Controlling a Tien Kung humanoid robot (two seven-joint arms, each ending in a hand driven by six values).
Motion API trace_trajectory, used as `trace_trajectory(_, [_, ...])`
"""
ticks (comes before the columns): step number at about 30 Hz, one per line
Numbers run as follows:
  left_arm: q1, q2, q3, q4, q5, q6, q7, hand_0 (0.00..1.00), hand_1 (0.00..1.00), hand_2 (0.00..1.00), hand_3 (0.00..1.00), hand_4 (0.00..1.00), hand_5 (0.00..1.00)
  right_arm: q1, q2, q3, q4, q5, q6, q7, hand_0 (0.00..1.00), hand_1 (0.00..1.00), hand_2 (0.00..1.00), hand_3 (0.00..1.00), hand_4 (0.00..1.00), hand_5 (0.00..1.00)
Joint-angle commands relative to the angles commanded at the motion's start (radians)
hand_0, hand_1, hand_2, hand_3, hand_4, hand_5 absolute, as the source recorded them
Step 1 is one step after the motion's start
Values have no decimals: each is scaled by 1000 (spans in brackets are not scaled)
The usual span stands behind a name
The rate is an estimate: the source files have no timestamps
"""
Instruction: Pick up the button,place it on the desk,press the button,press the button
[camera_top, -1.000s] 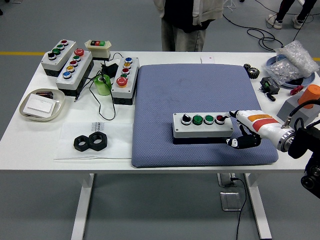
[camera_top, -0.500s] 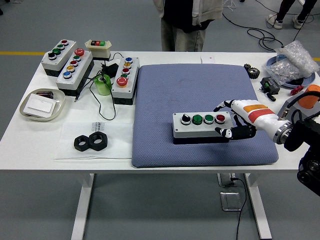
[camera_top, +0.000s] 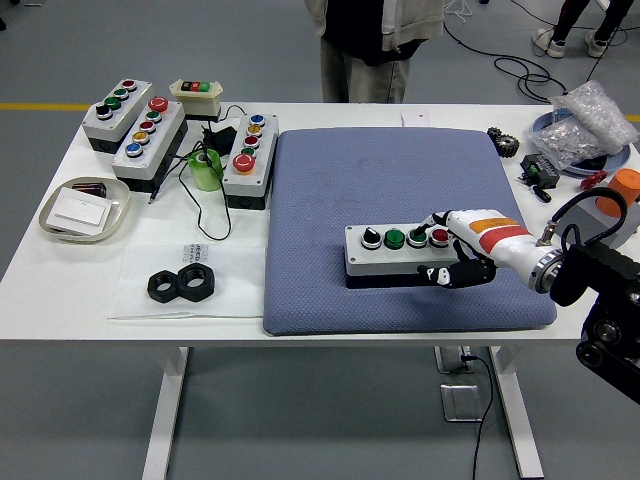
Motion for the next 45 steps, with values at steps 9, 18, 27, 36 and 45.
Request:
trace_trajectory(9, [5, 0, -9, 0, 14, -1, 4, 683, 653, 753, 789, 710, 998, -3, 5, -15, -7, 0, 16, -3, 33, 2, 106, 752, 750, 458])
trace_trajectory(18, [8, 0, -13, 0, 20, -2, 5, 683, 653, 753, 789, 711, 998, -11, 2, 23, 13, -10, 2, -1, 34, 2, 107, 754, 751, 459])
trace_trajectory(27, [6, 1, -8, 0, 12, -3, 2, 683, 653, 753, 789, 710, 998, -37, -14, 133, 57, 35, -50, 15, 42, 2, 123, 820, 752, 464])
trace_trajectory(36, [4, 1, -5, 1, 8, -2, 0, 683, 653, 754, 789, 709, 998, -108, -18, 273, 41, 344, -209, 73, 818, 705, 760, 951, 745, 454])
trace_trajectory(45, [2, 2, -1, 1, 3, -2, -1, 683, 653, 754, 789, 709, 998, -205, -12, 417, -7, 698, -324, 184, 897, 806, 883, 926, 729, 435])
